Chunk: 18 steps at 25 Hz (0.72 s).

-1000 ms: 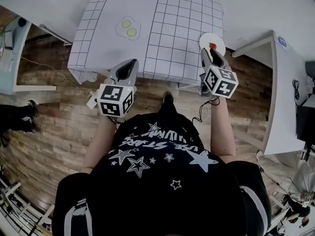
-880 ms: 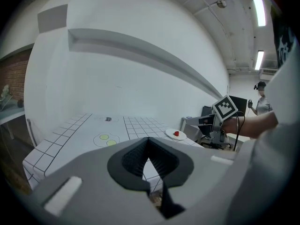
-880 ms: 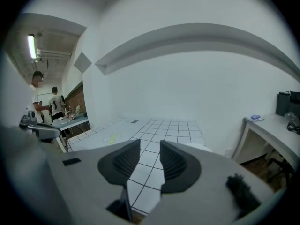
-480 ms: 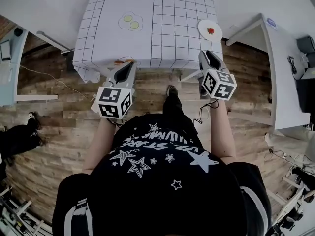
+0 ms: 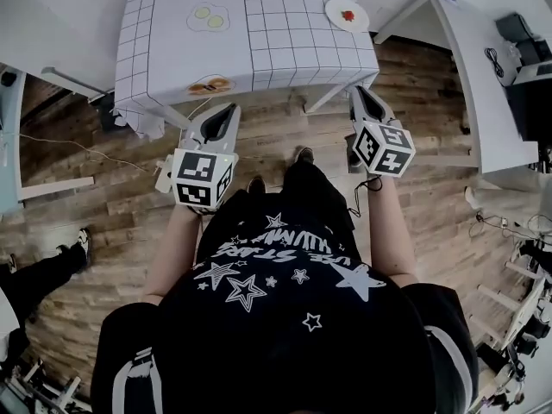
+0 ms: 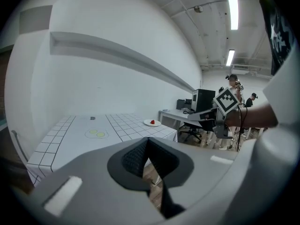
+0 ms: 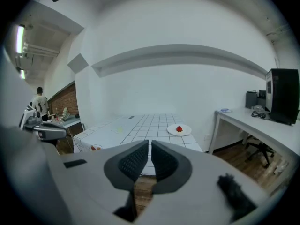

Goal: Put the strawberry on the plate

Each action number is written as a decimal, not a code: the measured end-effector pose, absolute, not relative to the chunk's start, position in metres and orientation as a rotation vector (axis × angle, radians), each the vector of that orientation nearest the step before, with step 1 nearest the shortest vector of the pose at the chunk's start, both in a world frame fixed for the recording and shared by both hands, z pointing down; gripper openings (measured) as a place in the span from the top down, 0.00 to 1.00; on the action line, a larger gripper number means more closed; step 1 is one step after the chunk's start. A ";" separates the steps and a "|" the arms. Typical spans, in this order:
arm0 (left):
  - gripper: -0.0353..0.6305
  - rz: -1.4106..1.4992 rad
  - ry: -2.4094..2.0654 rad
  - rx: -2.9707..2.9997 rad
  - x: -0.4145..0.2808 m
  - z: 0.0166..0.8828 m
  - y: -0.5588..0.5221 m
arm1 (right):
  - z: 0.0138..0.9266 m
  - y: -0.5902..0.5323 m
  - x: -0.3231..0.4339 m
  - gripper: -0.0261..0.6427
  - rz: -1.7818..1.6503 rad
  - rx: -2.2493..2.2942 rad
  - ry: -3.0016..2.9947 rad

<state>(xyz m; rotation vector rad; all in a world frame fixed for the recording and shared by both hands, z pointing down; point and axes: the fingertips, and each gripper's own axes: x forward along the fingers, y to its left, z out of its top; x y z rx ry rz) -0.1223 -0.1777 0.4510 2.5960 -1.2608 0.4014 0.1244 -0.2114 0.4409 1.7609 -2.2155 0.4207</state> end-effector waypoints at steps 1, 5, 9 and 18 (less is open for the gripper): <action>0.93 0.394 -1.247 2.606 -0.120 0.450 -0.174 | 0.442 -0.205 0.127 0.92 0.424 1.762 -2.205; 0.93 0.374 -1.248 2.618 -0.118 0.448 -0.164 | 0.440 -0.197 0.131 0.93 0.410 1.761 -2.190; 0.93 0.353 -1.268 2.613 -0.116 0.443 -0.158 | 0.429 -0.195 0.127 0.93 0.410 1.770 -2.231; 0.93 0.363 -1.231 2.593 -0.076 0.446 -0.115 | 0.437 -0.130 0.133 0.94 0.467 1.655 -2.315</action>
